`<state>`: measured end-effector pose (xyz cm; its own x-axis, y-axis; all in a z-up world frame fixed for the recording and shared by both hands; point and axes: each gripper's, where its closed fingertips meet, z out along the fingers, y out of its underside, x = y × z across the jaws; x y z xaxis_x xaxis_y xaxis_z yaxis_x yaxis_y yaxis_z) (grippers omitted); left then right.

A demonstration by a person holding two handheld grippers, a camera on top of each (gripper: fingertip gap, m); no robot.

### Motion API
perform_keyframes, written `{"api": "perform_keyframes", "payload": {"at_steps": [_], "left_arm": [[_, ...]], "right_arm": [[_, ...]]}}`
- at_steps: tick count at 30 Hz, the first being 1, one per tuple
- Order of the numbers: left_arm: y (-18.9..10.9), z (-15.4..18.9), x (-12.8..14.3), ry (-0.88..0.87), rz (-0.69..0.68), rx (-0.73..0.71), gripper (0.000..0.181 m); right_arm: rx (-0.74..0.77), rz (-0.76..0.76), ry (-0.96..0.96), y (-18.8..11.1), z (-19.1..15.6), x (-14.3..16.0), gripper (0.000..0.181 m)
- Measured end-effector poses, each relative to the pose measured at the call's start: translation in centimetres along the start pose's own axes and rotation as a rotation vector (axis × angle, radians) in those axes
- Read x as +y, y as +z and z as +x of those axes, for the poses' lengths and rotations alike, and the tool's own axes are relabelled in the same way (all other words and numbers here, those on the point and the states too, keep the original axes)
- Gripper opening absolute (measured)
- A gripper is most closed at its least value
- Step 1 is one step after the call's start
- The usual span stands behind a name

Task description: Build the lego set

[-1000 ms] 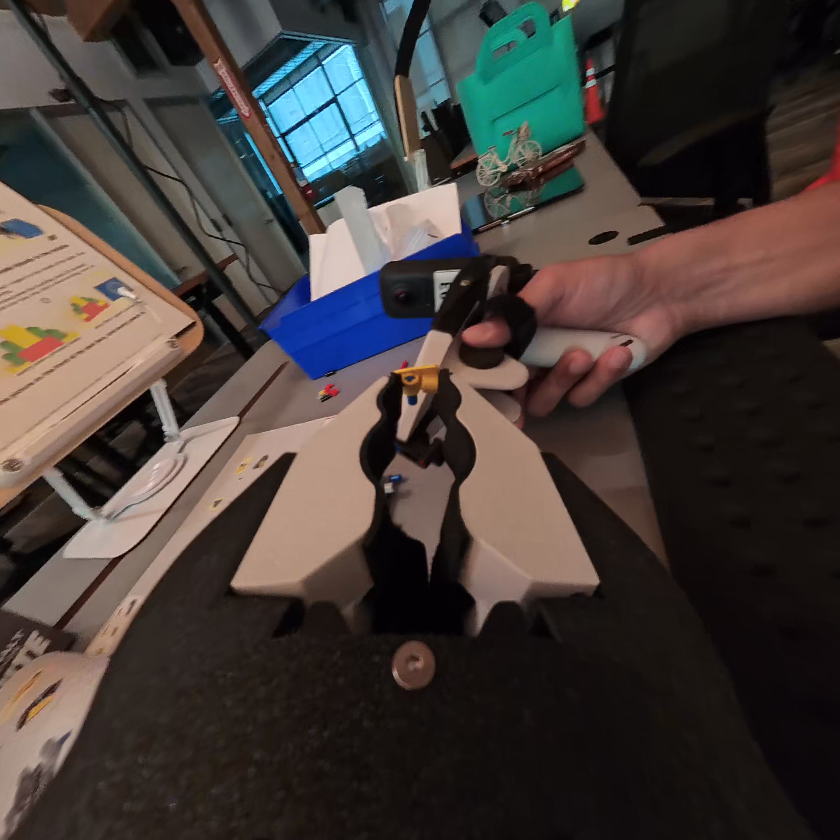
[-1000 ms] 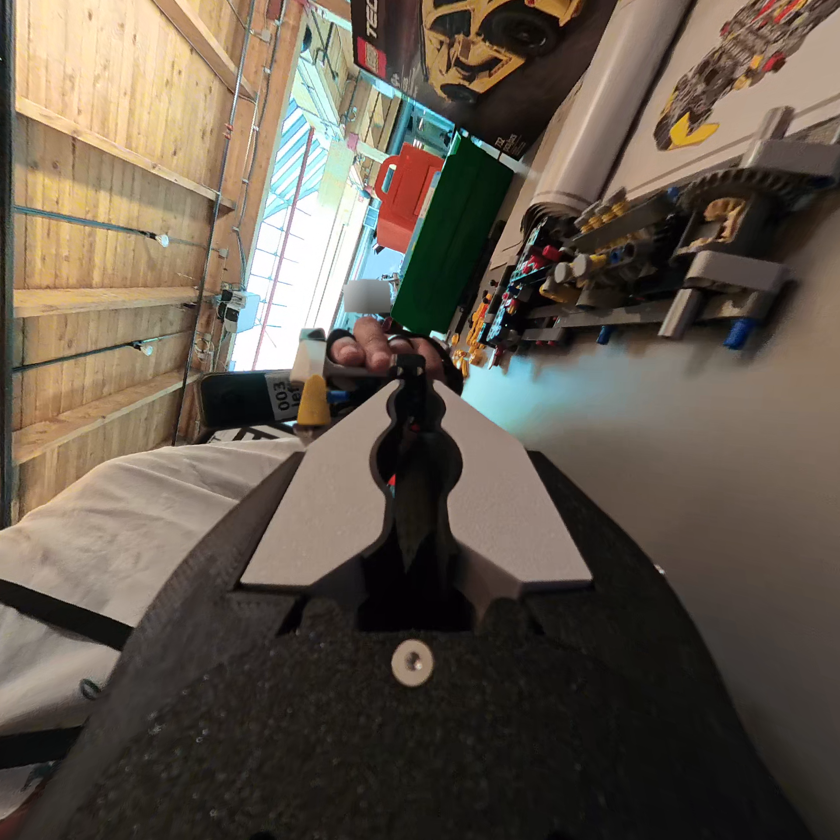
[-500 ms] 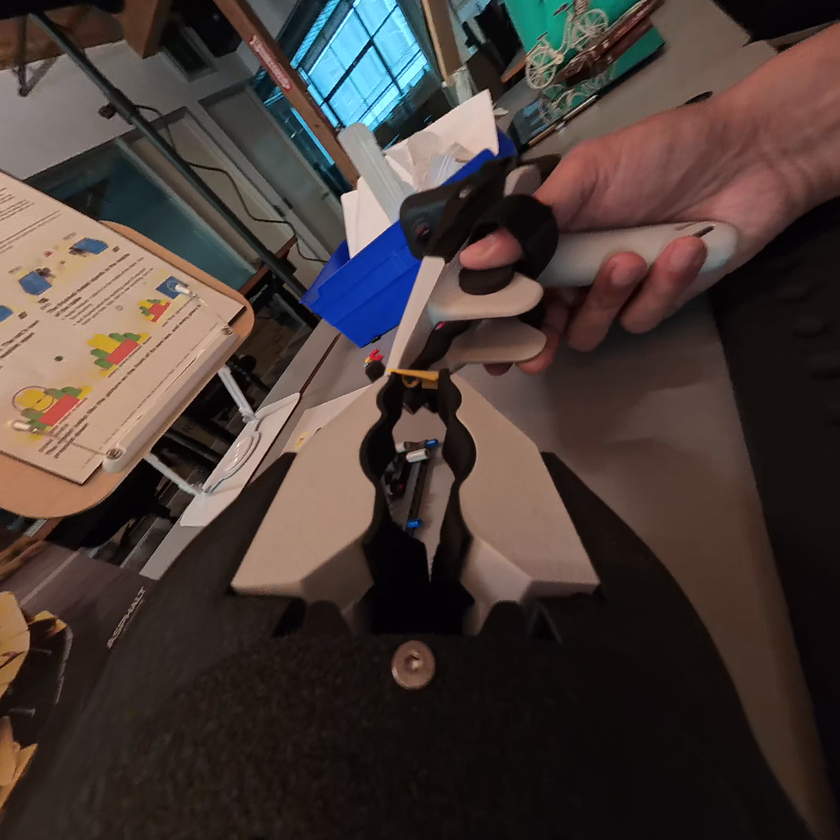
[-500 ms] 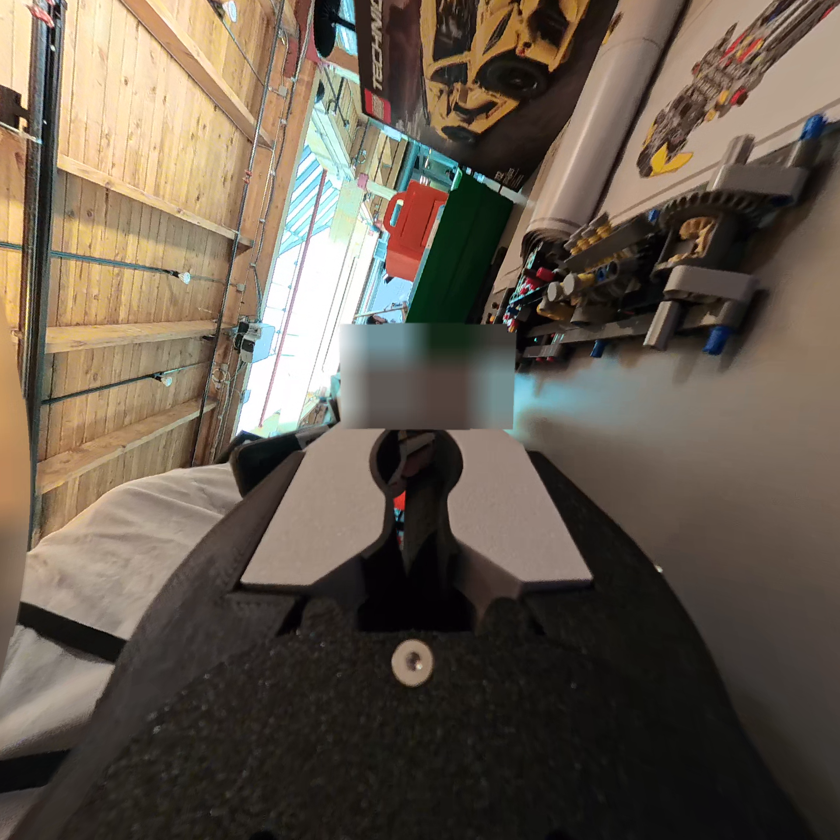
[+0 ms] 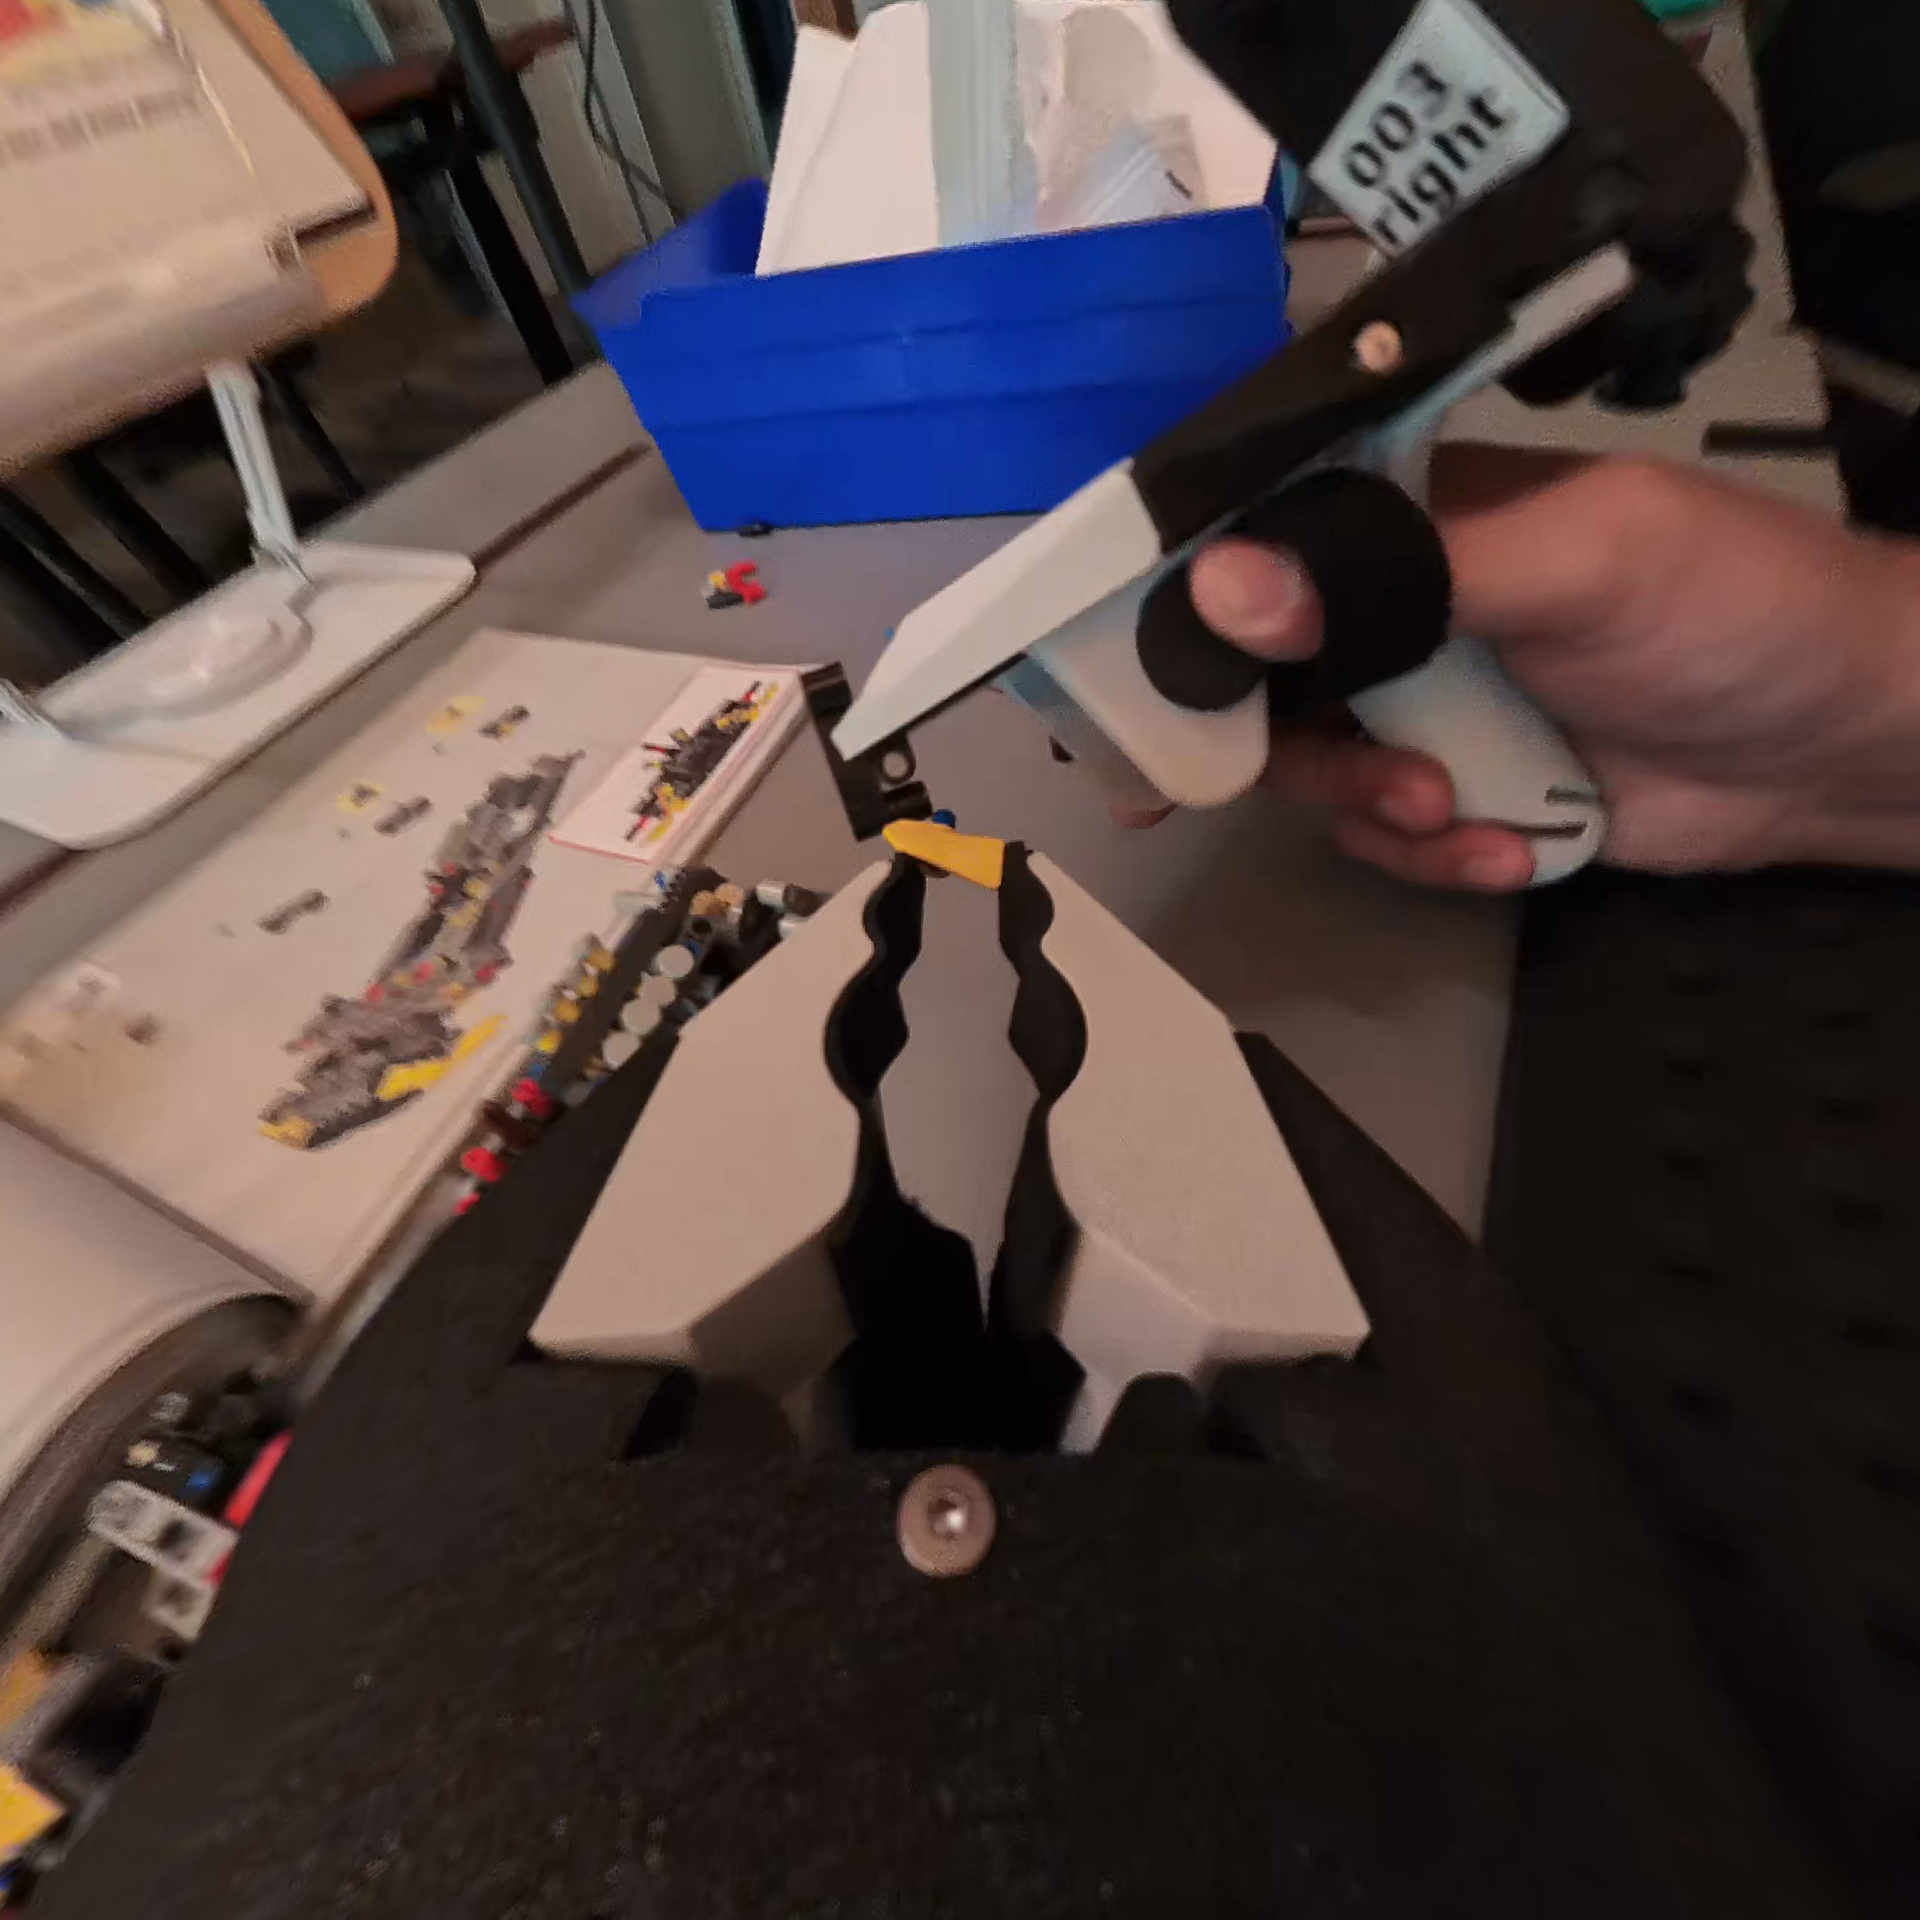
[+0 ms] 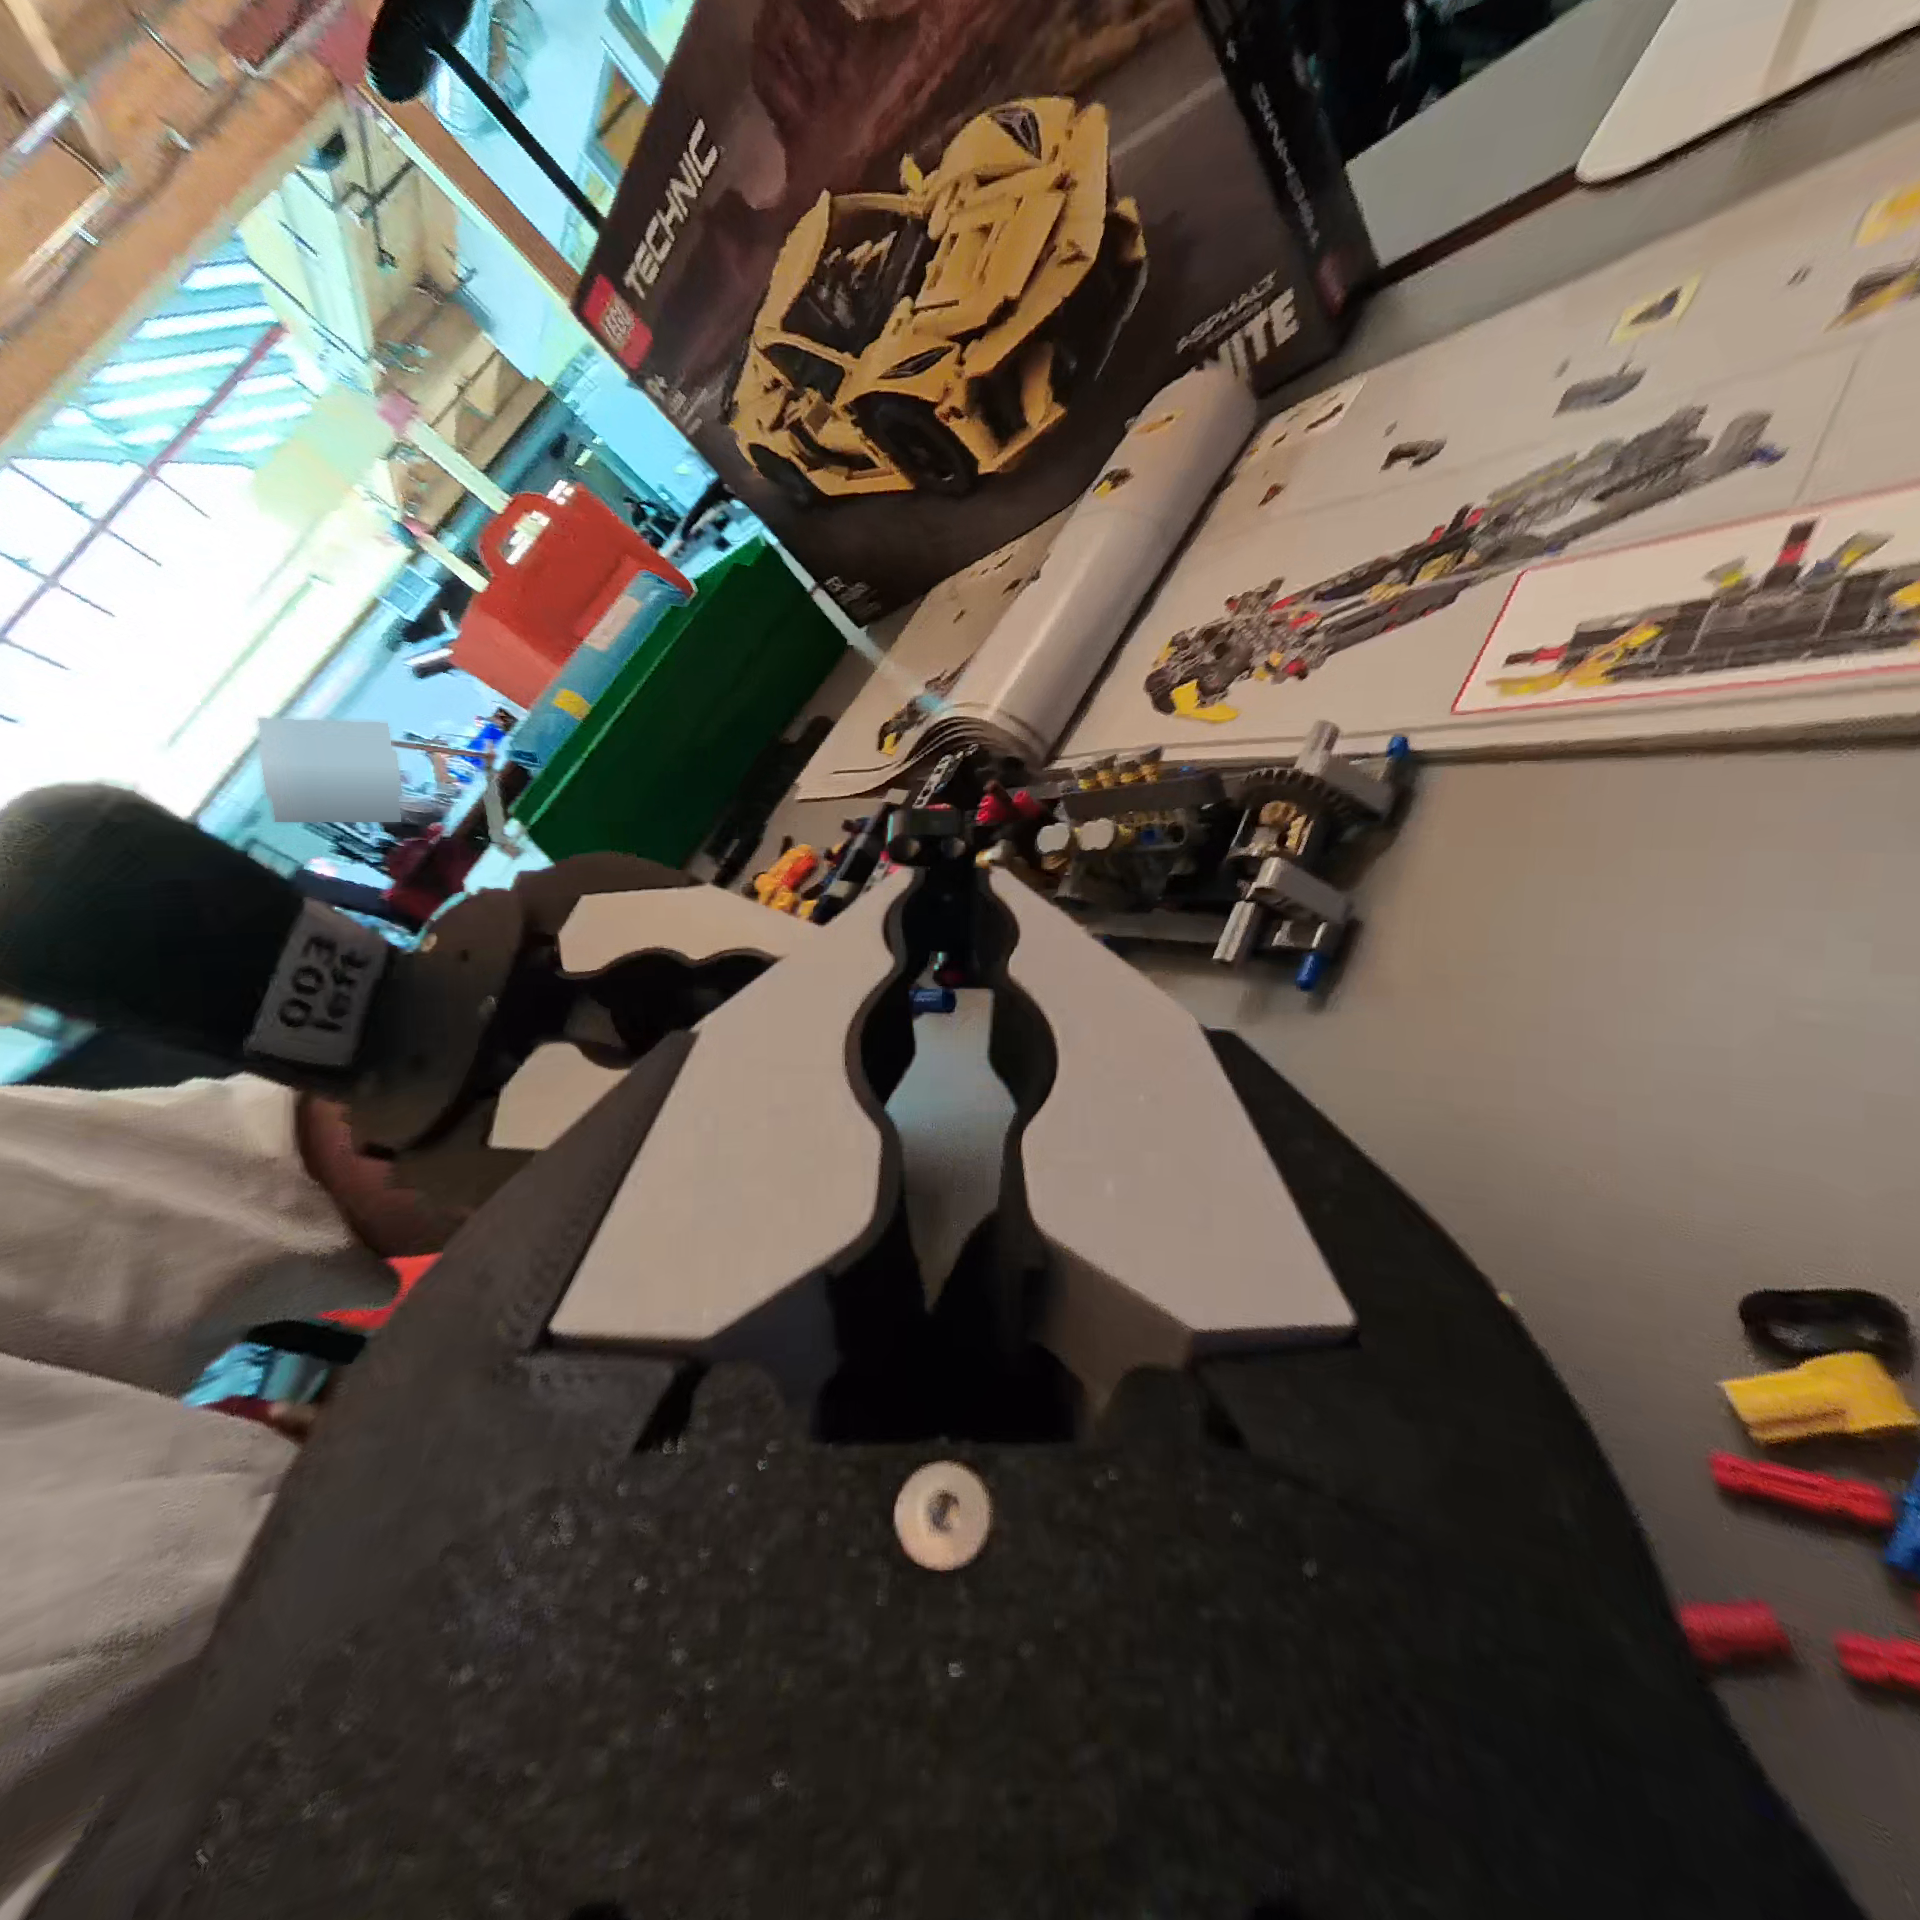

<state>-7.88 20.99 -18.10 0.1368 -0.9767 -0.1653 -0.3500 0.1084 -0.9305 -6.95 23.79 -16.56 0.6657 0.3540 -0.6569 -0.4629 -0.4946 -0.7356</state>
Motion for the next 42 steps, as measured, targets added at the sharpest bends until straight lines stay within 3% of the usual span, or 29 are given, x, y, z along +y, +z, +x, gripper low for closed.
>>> {"api": "perform_keyframes", "payload": {"at_steps": [3,8,20,42], "left_arm": [[0.3,-0.3,0.3,-0.167,-0.028,0.026,0.014],[0.7,-0.7,0.1,-0.238,-0.013,-0.005,0.014],[1.1,-1.2,0.0,-0.257,-0.026,-0.097,0.014],[2.2,-1.3,0.9,-0.365,-0.07,-0.091,0.014]], "right_arm": [[0.036,0.0,-0.027,0.1,0.3,0.1,0.006],[0.051,0.014,0.027,-0.1,1.1,-0.2,0.006],[0.142,-0.006,-0.04,0.3,1.6,0.2,0.006],[0.236,-0.031,-0.031,0.5,3.2,0.6,0.006]]}}
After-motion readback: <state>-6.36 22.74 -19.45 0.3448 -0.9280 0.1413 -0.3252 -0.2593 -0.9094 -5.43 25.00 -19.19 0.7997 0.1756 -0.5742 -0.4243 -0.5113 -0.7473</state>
